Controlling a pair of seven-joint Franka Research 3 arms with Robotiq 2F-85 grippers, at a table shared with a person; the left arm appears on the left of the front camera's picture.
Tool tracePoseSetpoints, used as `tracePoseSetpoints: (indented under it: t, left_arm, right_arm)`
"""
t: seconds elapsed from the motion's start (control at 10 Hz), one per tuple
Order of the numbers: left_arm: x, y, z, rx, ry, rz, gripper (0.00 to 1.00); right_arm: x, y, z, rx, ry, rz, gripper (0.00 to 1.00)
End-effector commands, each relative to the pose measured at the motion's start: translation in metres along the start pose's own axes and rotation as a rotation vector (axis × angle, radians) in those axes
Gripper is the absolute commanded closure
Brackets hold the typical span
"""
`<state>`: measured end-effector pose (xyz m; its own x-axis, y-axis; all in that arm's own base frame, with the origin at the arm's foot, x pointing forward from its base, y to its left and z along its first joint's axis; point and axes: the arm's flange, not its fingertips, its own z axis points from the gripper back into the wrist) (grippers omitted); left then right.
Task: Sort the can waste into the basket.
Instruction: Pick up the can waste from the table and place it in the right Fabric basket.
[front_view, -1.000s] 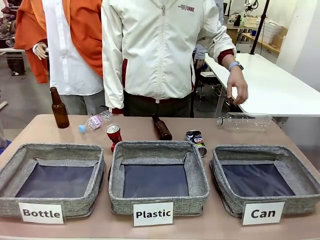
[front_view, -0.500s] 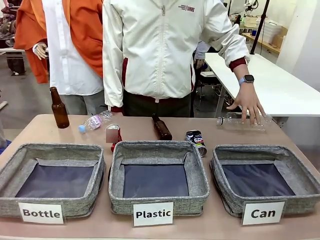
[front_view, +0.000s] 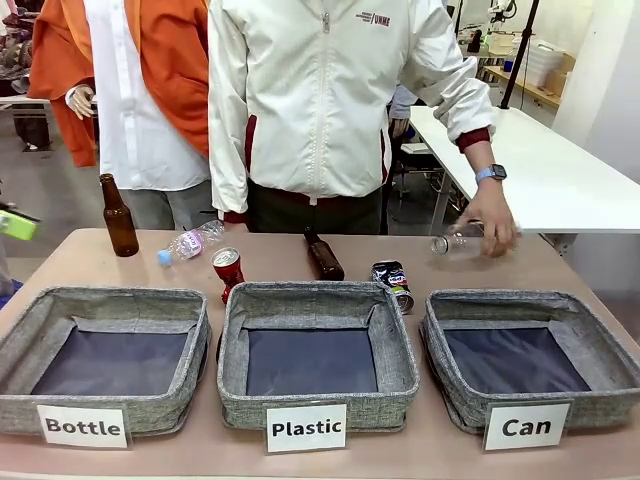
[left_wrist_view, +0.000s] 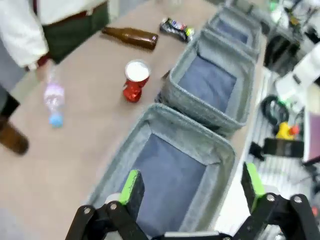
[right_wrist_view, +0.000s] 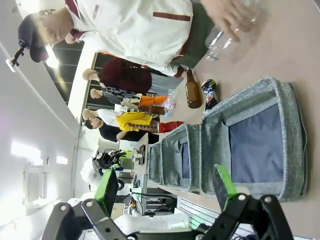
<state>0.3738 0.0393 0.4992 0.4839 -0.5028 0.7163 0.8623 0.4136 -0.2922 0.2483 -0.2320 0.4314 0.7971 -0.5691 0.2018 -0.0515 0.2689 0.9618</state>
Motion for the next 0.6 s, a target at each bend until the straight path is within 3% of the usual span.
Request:
tracePoseSetpoints:
  t: [0.0, 0.1, 0.2, 0.3, 0.4, 0.5]
  left_arm:
    - [0.005, 0.008, -0.041, 0.021, -0.021, -0.32, 0.0]
    - [0.008, 0.009, -0.055, 0.075, -0.065, -0.419, 0.0]
    - [0.009, 0.011, -0.069, 0.042, -0.09, -0.497, 0.0]
    - [0.015, 0.018, -0.073, 0.007, -0.083, -0.397, 0.0]
    - [0.024, 0.0, -0.06, 0.055, 0.019, -0.416, 0.0]
    - [0.024, 0.0, -0.06, 0.055, 0.019, -0.416, 0.0]
  right_arm:
    - [0.003, 0.0, 0.0, 0.024, -0.011, 0.03, 0.0]
    - [0.003, 0.0, 0.0, 0.024, -0.011, 0.03, 0.0]
    - [0.003, 0.0, 0.0, 0.024, -0.011, 0.03, 0.0]
    - [0.003, 0.0, 0.0, 0.024, -0.011, 0.03, 0.0]
    - [0.003, 0.0, 0.0, 0.024, -0.011, 0.03, 0.0]
    - [0.003, 0.0, 0.0, 0.024, -0.011, 0.03, 0.0]
